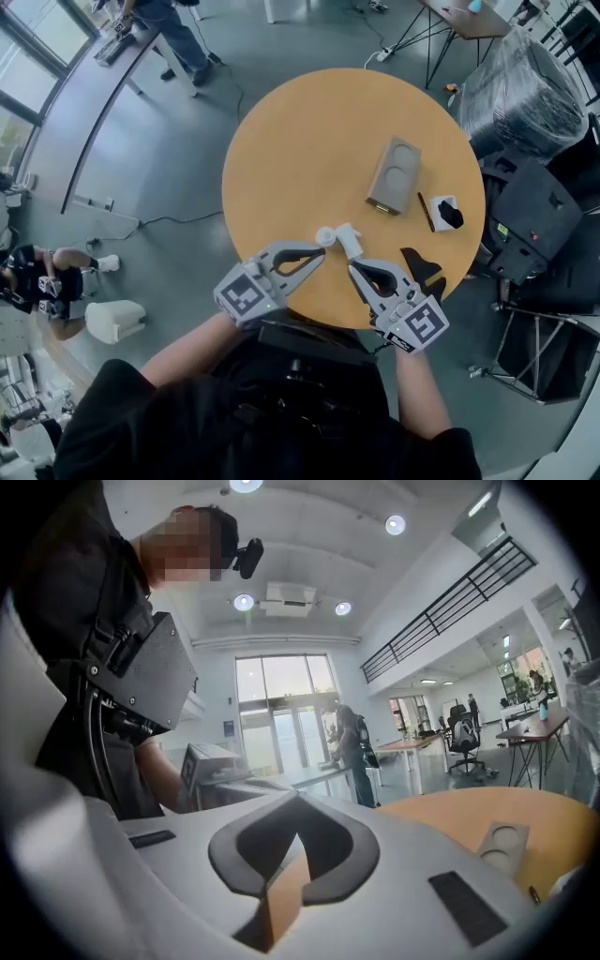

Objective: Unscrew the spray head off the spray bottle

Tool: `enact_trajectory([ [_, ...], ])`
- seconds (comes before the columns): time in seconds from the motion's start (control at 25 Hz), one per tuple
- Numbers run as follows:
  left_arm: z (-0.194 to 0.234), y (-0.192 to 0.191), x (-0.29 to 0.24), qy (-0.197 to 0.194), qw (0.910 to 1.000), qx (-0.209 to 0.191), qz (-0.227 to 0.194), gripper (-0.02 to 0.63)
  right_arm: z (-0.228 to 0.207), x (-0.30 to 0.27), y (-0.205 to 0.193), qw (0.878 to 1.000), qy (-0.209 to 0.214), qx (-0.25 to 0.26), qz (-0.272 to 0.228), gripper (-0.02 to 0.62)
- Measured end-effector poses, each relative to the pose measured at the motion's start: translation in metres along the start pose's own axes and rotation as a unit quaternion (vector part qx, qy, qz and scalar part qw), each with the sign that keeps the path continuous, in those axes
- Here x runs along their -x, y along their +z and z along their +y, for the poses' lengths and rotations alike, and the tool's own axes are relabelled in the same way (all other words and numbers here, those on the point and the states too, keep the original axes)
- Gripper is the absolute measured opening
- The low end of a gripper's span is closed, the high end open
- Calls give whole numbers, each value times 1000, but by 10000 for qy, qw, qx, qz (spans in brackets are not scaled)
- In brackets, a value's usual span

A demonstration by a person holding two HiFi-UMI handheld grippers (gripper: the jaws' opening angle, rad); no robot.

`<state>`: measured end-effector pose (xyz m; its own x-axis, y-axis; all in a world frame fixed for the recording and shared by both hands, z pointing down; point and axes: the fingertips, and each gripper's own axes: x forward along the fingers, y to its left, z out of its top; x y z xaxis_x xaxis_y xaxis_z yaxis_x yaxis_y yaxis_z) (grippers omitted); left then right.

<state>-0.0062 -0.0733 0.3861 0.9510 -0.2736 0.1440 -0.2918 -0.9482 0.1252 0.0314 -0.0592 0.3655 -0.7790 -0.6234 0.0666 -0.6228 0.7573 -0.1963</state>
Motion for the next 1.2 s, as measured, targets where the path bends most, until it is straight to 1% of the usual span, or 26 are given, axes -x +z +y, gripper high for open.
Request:
enact_trajectory([
  [0.16,-5,14,0,-1,10000,-38,-30,12,1,13,21,9998,-38,-113,-172,5],
  [0.32,-8,28,2,-7,9999,-68,-110,12,-2,21,45,9992,-169,-12,-349,5],
  [0.44,-13,39,0,-4,9998,-91,-171,12,-5,26,53,9990,-194,83,-402,5],
  [0.8,-17,49,4,-55,9994,-181,-278,12,-1,21,51,9991,-186,294,-255,5],
  [1.2,-25,44,6,-69,9996,-154,-228,12,5,24,42,9990,-264,333,-113,5],
])
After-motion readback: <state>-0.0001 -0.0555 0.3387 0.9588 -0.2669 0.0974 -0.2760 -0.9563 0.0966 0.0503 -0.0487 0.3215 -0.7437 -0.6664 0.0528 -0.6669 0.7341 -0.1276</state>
